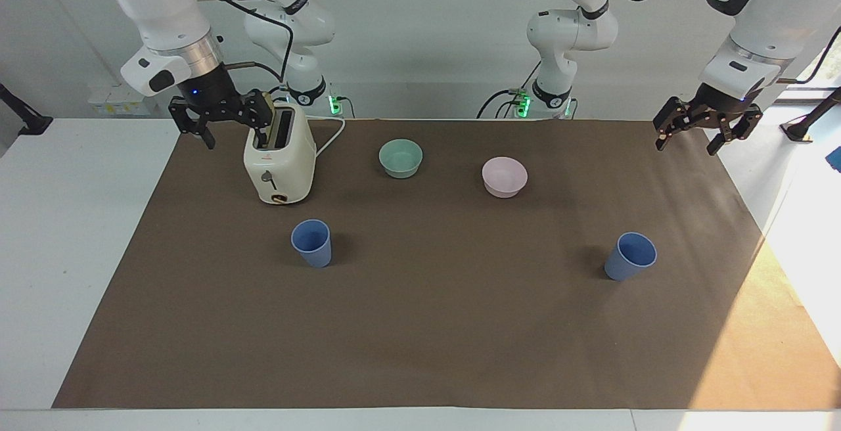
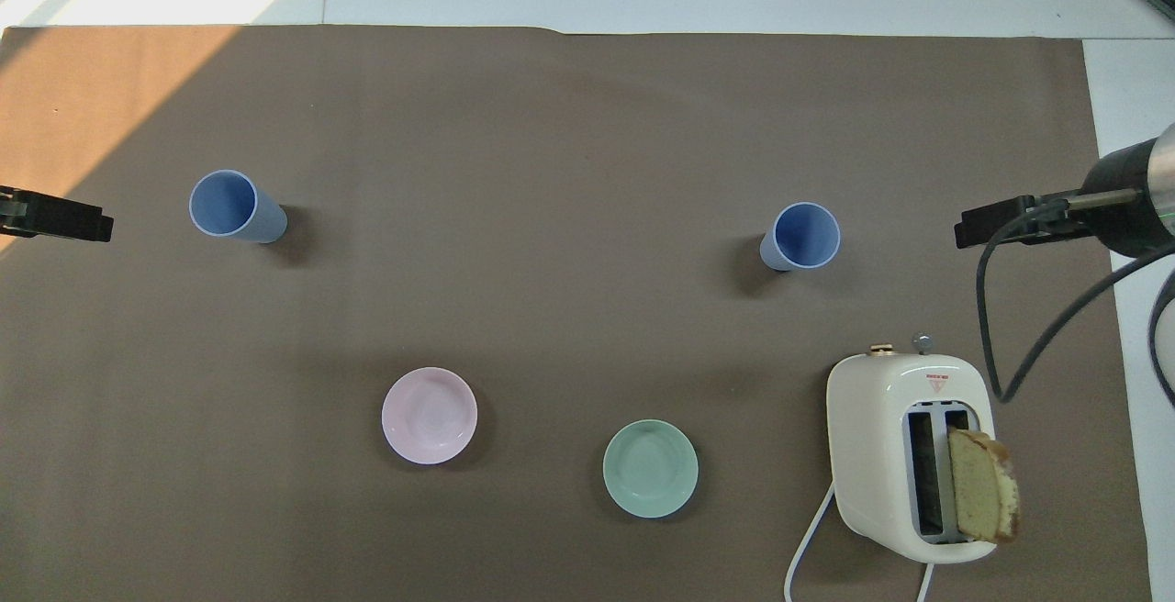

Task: Stack blue cups with both arms
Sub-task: 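Reach the left gripper to the nearby blue cup and grasp it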

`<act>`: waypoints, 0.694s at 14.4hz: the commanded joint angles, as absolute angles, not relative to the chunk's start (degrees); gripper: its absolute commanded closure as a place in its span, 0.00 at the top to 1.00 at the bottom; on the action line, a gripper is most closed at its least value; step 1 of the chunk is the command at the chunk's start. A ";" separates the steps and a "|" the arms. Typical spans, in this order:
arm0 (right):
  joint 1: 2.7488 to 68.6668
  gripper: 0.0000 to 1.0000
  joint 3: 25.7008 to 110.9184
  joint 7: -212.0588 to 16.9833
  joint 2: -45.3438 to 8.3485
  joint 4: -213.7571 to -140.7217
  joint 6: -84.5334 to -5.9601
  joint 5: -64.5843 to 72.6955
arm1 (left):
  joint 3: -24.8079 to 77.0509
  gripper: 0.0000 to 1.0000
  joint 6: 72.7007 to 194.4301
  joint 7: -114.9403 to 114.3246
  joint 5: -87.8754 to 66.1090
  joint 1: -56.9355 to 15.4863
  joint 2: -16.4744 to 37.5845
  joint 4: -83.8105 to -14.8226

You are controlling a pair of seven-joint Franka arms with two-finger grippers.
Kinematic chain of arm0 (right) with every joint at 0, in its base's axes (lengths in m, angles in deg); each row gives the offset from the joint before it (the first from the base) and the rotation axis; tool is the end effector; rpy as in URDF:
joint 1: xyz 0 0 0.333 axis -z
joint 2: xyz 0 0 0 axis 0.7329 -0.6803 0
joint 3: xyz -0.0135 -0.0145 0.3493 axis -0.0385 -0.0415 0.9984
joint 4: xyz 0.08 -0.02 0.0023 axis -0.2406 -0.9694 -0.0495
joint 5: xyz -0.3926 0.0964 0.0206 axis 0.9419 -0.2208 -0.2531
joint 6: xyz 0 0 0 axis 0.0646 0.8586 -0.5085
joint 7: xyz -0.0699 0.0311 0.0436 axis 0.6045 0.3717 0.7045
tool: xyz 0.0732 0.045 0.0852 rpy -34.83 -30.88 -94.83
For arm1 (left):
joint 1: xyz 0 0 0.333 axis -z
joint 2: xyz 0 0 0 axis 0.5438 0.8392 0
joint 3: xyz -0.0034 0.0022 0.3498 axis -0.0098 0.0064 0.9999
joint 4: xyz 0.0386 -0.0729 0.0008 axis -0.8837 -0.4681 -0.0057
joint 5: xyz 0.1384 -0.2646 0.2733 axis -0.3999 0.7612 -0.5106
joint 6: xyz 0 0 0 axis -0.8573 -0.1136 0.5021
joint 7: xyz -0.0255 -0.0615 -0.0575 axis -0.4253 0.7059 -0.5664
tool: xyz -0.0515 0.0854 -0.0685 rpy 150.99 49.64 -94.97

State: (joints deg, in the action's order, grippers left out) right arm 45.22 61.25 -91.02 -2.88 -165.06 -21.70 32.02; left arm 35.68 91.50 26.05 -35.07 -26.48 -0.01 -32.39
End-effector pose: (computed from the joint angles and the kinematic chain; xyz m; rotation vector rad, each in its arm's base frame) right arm 0.5710 0.0257 0.6429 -3.0935 -0.0949 -0.0742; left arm 0.5743 -0.0009 0.6417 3.1134 -0.2934 0.1288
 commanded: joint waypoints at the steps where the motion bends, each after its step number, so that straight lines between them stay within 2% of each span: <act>1: 45.55 1.00 61.55 -89.89 -2.63 -164.81 -21.08 32.45 | 35.83 1.00 95.80 27.17 -34.44 -26.88 1.37 -33.63; 10: 45.55 1.00 61.55 -89.89 -2.63 -164.81 -21.08 32.36 | 35.83 1.00 106.00 28.31 -34.44 -28.46 8.14 -36.53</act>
State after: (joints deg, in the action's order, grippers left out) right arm 45.22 61.25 -91.02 -2.88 -165.06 -21.70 32.02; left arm 36.23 102.86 26.45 -35.07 -27.12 8.23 -34.39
